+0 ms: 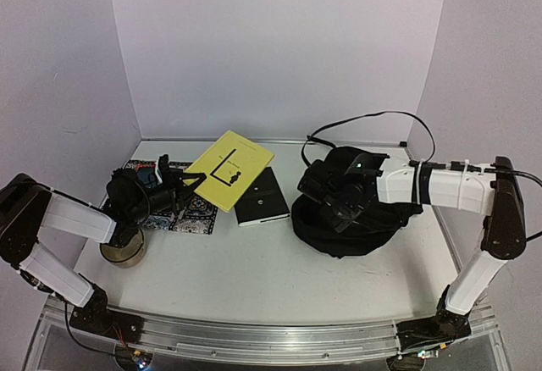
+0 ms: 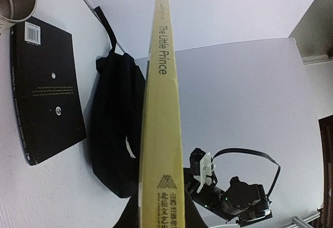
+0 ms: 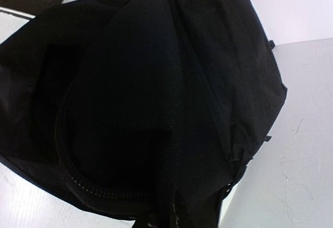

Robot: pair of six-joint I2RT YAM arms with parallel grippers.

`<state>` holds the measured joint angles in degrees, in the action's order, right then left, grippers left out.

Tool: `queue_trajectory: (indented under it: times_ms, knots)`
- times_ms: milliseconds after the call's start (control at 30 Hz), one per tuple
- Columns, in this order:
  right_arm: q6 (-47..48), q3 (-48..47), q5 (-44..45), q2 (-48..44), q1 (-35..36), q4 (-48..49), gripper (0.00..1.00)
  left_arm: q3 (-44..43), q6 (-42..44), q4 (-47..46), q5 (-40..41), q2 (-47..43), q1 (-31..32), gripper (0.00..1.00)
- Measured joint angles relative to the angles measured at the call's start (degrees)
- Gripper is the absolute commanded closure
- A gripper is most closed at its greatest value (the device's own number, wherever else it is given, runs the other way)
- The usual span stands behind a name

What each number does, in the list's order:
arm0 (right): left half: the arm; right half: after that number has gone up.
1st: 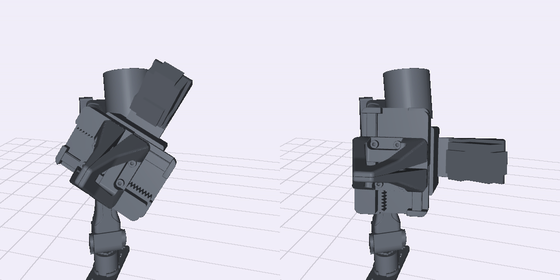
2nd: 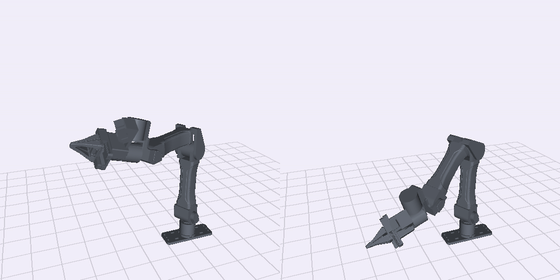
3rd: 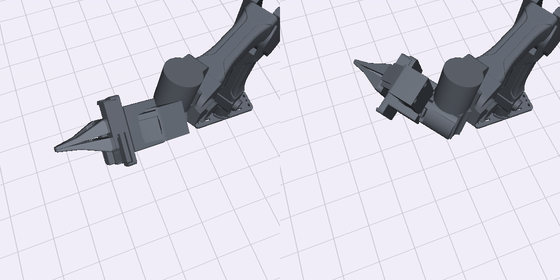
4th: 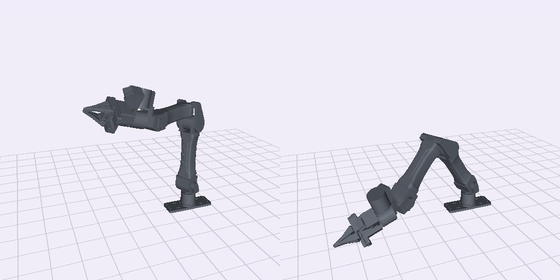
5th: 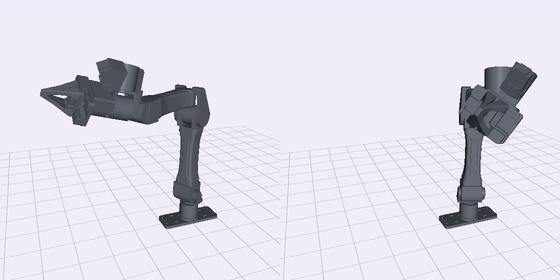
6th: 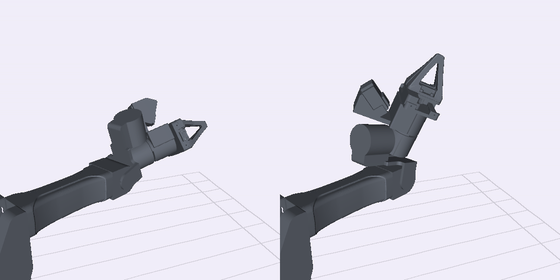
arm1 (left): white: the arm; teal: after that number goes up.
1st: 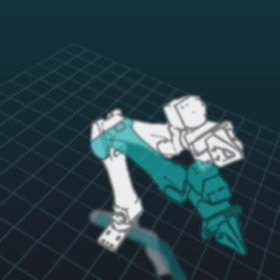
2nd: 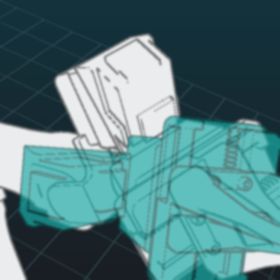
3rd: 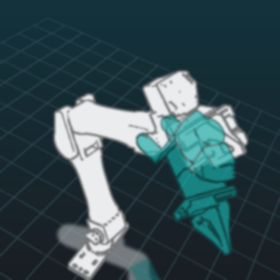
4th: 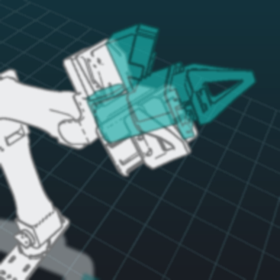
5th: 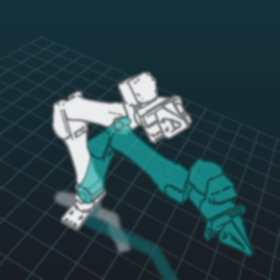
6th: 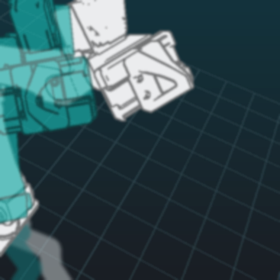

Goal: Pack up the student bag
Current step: Open the largest pocket of the student bag, then place the book in the largest pocket of the bag.

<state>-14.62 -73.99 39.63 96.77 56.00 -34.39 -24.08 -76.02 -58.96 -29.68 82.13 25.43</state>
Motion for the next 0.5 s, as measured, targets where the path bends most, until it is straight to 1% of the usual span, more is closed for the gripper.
queue_trajectory:
  times_ms: [167, 267, 367, 500]
  knots:
    - [0.5, -4.9, 0.8, 0.0, -0.2, -1.6, 1.0, 0.0, 3.5, 0.2, -2.4, -0.2, 0.0, 1.0]
    - [1.1, -9.7, 1.0, 0.0, -0.4, -2.2, 1.0, -0.2, 7.6, 2.9, -3.7, -2.1, 0.5, 1.0]
    - [1.7, -15.2, 1.3, 0.0, -0.5, -2.5, 1.0, -1.3, 14.3, 9.8, -3.7, -6.6, 2.3, 1.0]
    - [2.7, -21.7, 1.8, 0.4, -0.6, -2.9, 1.0, -4.8, 28.3, 23.0, 0.2, -15.0, 7.2, 1.0]
